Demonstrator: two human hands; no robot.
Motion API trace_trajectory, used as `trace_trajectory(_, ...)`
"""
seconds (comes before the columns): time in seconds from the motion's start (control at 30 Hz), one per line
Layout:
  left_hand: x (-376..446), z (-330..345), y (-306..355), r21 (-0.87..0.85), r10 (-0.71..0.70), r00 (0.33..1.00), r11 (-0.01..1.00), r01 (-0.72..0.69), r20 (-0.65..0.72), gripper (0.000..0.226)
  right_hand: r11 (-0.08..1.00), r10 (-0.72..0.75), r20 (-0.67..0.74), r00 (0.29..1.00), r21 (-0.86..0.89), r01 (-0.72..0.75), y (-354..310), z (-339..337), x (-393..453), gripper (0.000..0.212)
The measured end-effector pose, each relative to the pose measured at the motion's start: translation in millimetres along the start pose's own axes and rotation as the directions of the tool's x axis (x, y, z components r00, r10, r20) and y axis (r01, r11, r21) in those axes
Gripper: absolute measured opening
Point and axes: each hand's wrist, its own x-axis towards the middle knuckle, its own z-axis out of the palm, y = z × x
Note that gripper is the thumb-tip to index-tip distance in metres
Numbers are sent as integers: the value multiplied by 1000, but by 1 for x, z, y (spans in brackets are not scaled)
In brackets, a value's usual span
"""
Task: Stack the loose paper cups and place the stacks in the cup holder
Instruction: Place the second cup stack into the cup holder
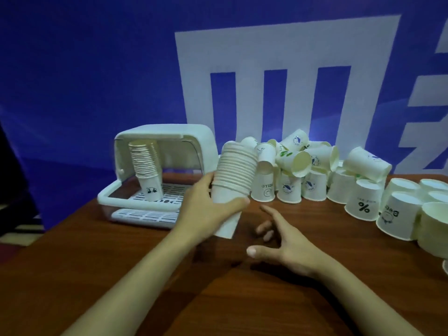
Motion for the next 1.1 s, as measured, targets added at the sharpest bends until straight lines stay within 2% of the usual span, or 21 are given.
trace_trajectory(0.07, 2, -40, 5, 346, 28, 997, 938, -3, -67, 63, 1000, -4, -8, 1000, -26, 4, -2, -1, 0, 123)
trace_trajectory(0.13, 8, -79, 7, 626, -44, 997, 776, 77, -68, 61, 999, -17, 12, 1000, -34, 18, -4, -1, -1, 112)
trace_trajectory(0.2, 20, -105, -1, 762, -164, 980, 619, 188, -109, 57, 997, -14, 39, 999, -74, 17, -5, -1, 0, 96)
trace_trajectory(0.27, 37, -116, -14, 795, -267, 955, 547, 261, -130, 57, 996, -15, 34, 999, -83, 18, -5, -1, 0, 87)
trace_trajectory(0.33, 56, -121, -27, 777, -361, 928, 556, 294, -93, 58, 999, -13, 22, 1000, -51, 14, -7, 1, -2, 81)
trace_trajectory(0.37, 66, -121, -33, 733, -405, 913, 603, 315, -59, 59, 999, -11, 15, 1000, -36, 12, -7, 1, -4, 79)
trace_trajectory(0.43, 83, -119, -43, 548, -476, 879, 736, 397, 3, 60, 1000, -10, 9, 1000, -21, 11, -6, 0, -5, 74)
trace_trajectory(0.5, 95, -112, -54, 303, -519, 854, 820, 486, 34, 62, 1000, -9, 17, 1000, -12, 9, -4, -2, -6, 71)
trace_trajectory(0.57, 103, -101, -67, 124, -521, 854, 847, 517, -3, 68, 1000, -6, 19, 1000, -2, 6, -3, -4, -7, 70)
trace_trajectory(0.67, 112, -87, -81, -15, -489, 870, 872, 489, -66, 64, 1000, -11, 13, 1000, 16, 11, -3, -3, -6, 69)
trace_trajectory(0.73, 116, -83, -85, -47, -459, 886, 888, 457, -60, 62, 1000, -18, 11, 1000, 21, 18, -2, -4, -6, 68)
trace_trajectory(0.83, 117, -79, -91, -17, -407, 908, 913, 408, -95, 78, 998, -16, -4, 1000, 62, 16, 0, -5, -3, 65)
trace_trajectory(1.0, 122, -72, -98, -61, -436, 895, 900, 432, -93, 89, 994, -17, -27, 999, 104, 20, 3, -4, -1, 58)
trace_trajectory(1.1, 122, -64, -107, 47, -439, 889, 893, 448, -128, 88, 996, -14, -18, 1000, 90, 16, 5, -4, -1, 58)
